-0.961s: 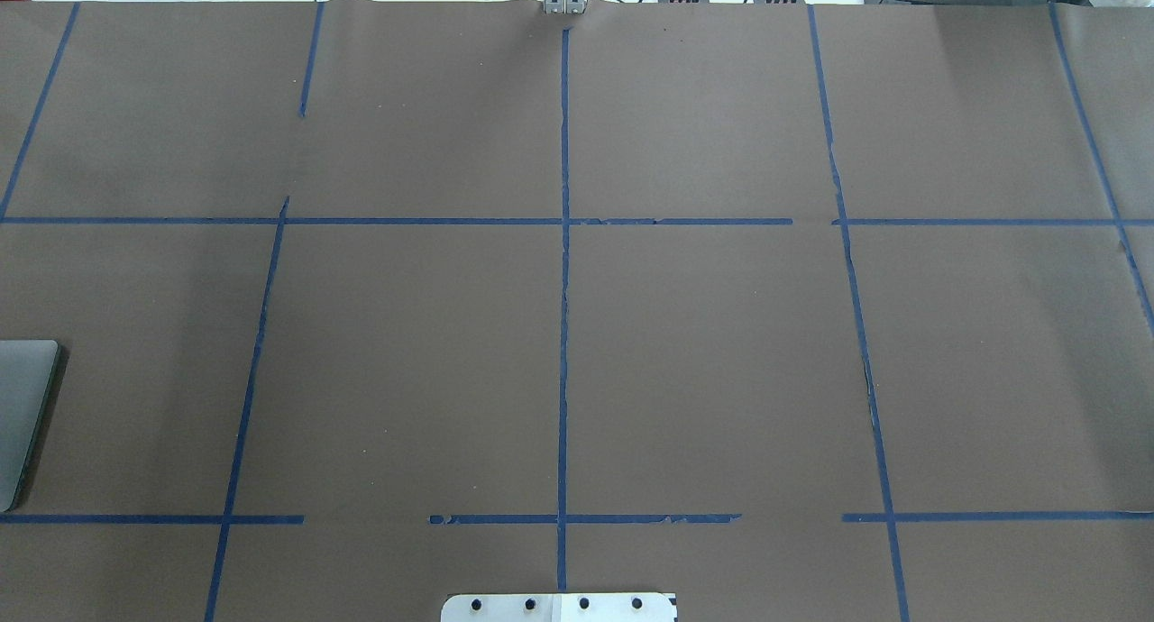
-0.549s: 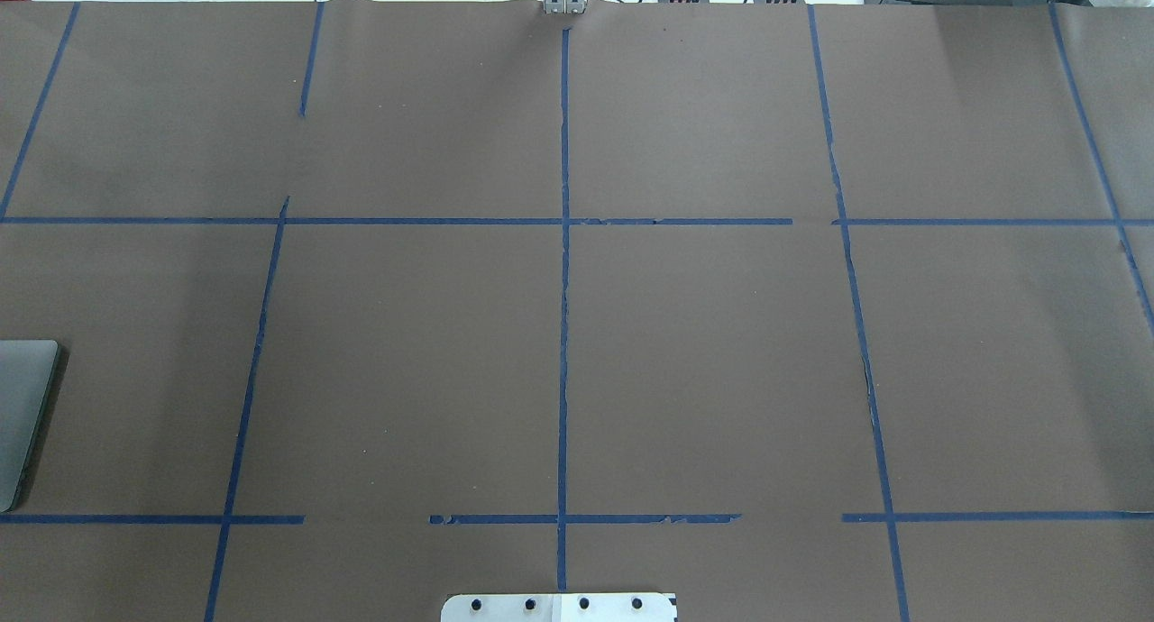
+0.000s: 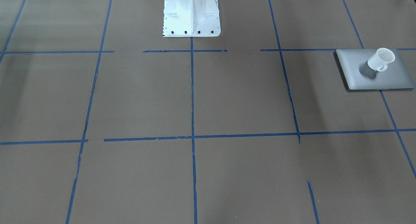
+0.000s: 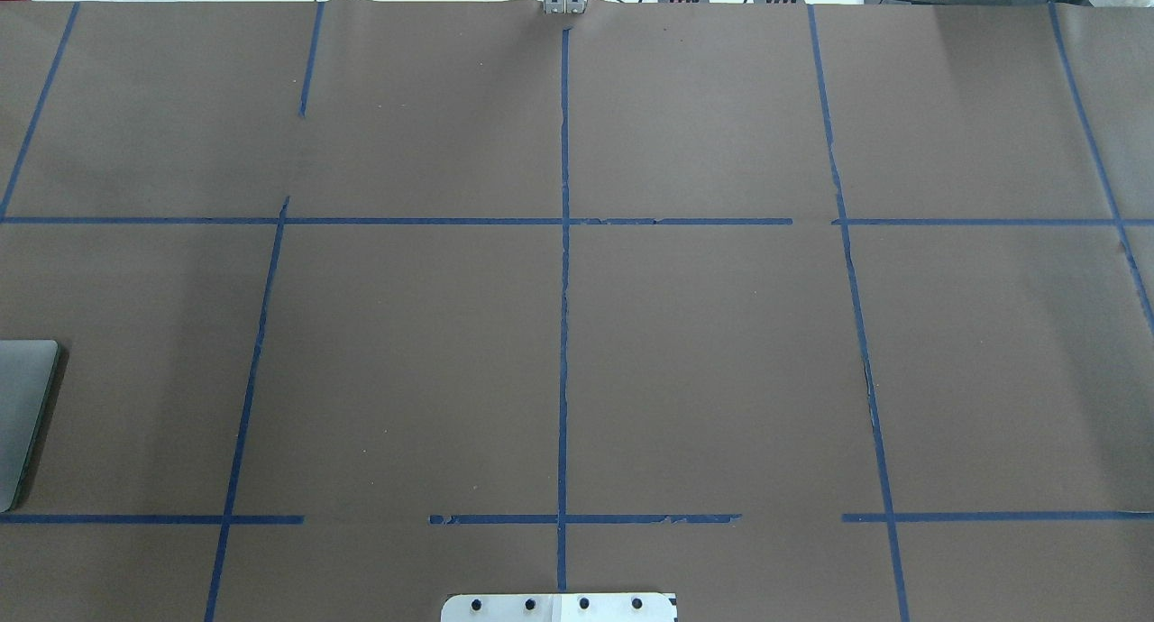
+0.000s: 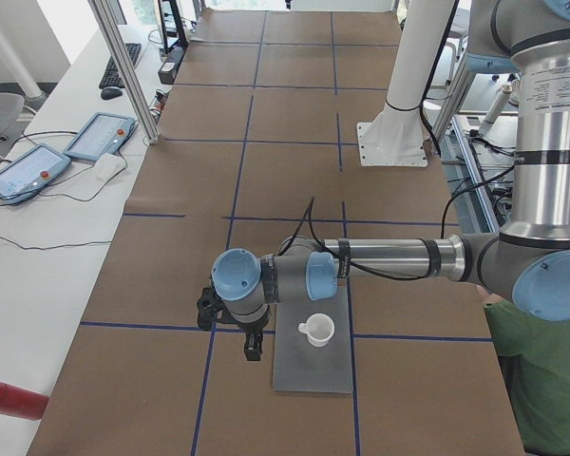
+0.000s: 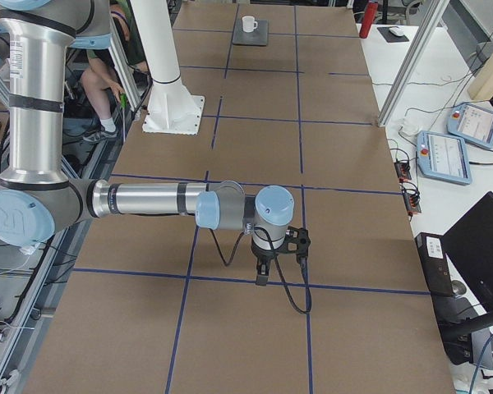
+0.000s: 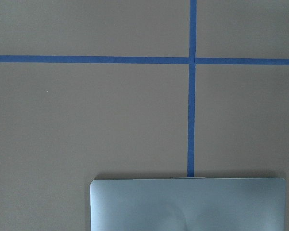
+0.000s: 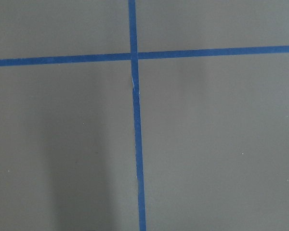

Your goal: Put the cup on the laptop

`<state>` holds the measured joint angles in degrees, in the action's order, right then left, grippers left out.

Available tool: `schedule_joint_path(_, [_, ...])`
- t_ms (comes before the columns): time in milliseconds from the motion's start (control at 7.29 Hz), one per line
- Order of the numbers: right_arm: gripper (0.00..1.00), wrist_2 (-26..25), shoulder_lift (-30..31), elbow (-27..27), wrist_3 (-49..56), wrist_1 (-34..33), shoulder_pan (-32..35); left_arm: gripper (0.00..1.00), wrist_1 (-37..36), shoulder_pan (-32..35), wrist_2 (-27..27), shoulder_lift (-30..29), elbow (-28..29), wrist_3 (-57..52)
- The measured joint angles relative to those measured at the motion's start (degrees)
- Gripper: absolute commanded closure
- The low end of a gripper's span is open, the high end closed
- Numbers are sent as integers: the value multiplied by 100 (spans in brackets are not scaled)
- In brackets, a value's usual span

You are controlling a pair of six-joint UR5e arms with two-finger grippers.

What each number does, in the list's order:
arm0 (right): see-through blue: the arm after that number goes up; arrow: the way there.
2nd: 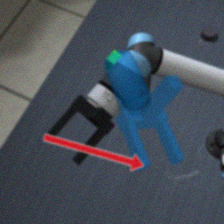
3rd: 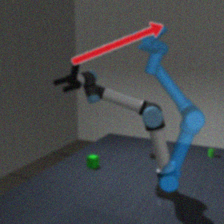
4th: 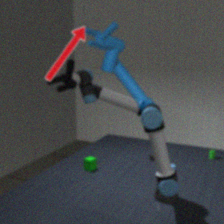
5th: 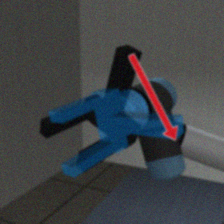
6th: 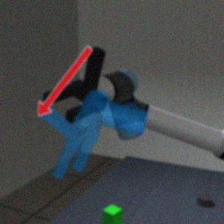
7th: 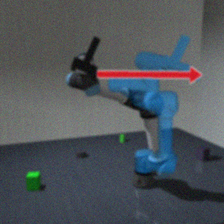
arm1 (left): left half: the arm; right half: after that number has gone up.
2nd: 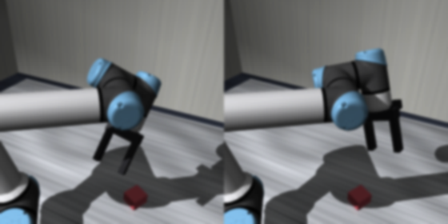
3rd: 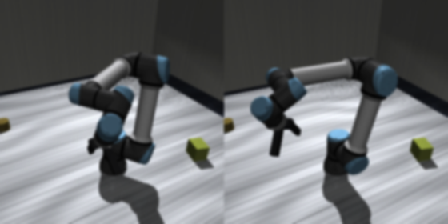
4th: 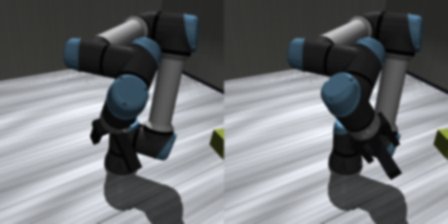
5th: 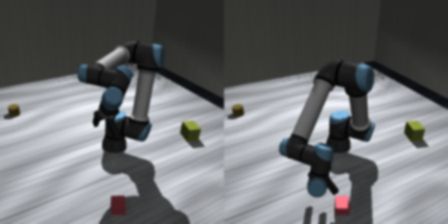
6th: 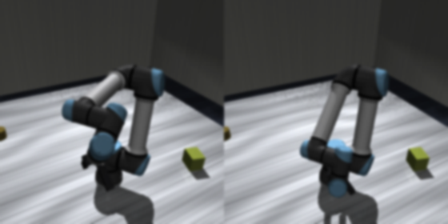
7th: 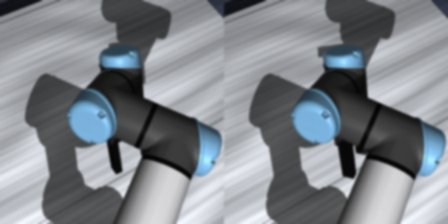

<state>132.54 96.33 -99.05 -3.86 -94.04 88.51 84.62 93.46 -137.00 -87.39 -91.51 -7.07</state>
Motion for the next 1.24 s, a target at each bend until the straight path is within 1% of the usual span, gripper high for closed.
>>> schedule_joint_path(412, [0, 0, 0, 0, 0, 0, 0, 0, -4, -24, 14, -29, 64, -6])
schedule_joint_path(824, [0, 0, 0, 0, 0, 0, 0, 0, -7, -29, 200, -79, 32, -5])
schedule_joint_path(1235, [0, 0, 0, 0, 0, 0, 0, 0, -5, -29, 242, -89, 7, -5])
